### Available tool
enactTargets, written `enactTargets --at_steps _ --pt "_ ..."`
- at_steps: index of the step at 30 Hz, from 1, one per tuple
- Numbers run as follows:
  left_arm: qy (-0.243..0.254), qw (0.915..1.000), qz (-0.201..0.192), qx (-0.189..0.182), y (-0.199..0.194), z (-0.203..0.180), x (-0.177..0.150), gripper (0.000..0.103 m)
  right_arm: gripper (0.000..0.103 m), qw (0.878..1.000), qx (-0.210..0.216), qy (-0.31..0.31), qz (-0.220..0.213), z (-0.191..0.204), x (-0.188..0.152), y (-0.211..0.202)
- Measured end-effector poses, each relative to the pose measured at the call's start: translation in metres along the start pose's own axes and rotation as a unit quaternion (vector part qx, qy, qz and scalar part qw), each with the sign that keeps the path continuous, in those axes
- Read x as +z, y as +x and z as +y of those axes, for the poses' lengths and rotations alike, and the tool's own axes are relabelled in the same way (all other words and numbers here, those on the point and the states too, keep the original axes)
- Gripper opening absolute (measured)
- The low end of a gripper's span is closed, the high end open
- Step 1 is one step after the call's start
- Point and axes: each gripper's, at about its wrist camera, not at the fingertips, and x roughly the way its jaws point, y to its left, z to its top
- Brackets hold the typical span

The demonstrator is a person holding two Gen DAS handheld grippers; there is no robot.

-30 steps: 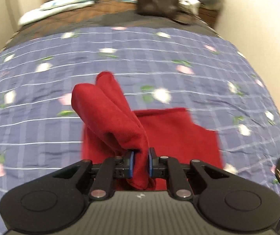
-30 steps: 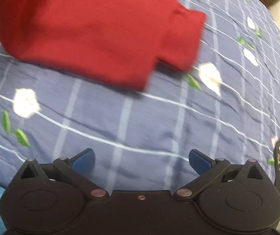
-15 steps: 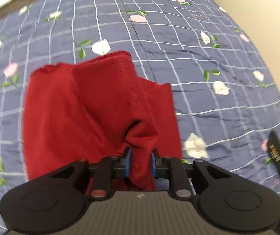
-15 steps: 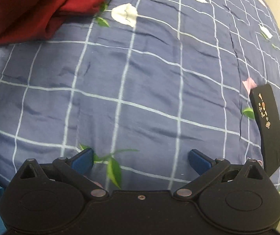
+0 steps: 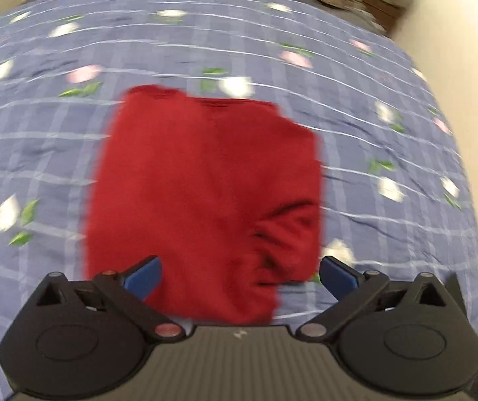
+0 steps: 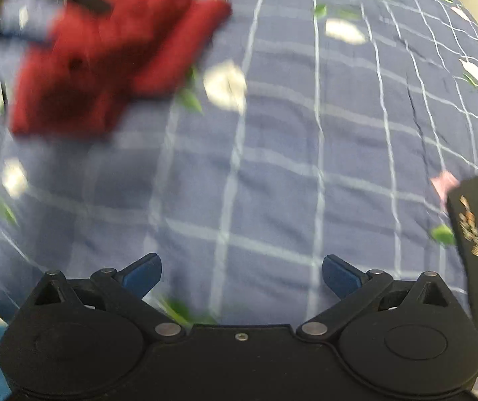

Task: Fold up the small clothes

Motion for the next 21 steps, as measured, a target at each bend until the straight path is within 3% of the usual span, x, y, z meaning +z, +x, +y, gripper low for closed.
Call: enactTargets --at_steps 10,14,18,21 --pt "-0.139 0.9879 0.005 0.068 0.001 0.099 -0.015 0.102 0.102 0.989 0.109 0.09 -0.053 0.024 0.069 -0.011" --pt "-0.153 0.984 0.022 0.088 0.004 0.112 -0.02 0.102 0.102 0.976 0.15 0.137 -0.075 0.031 0.108 -0.01" --pt "-0.153 0.9826 0.02 0.104 -0.001 0.114 -0.024 0.102 0.097 0.968 0.159 0.186 -0.054 0.043 0.141 0.005" --pt "-0.155 0.9828 0.019 0.098 -0.003 0.115 -0.023 0.102 0.083 0.966 0.154 0.205 -0.037 0.049 0.156 0.017"
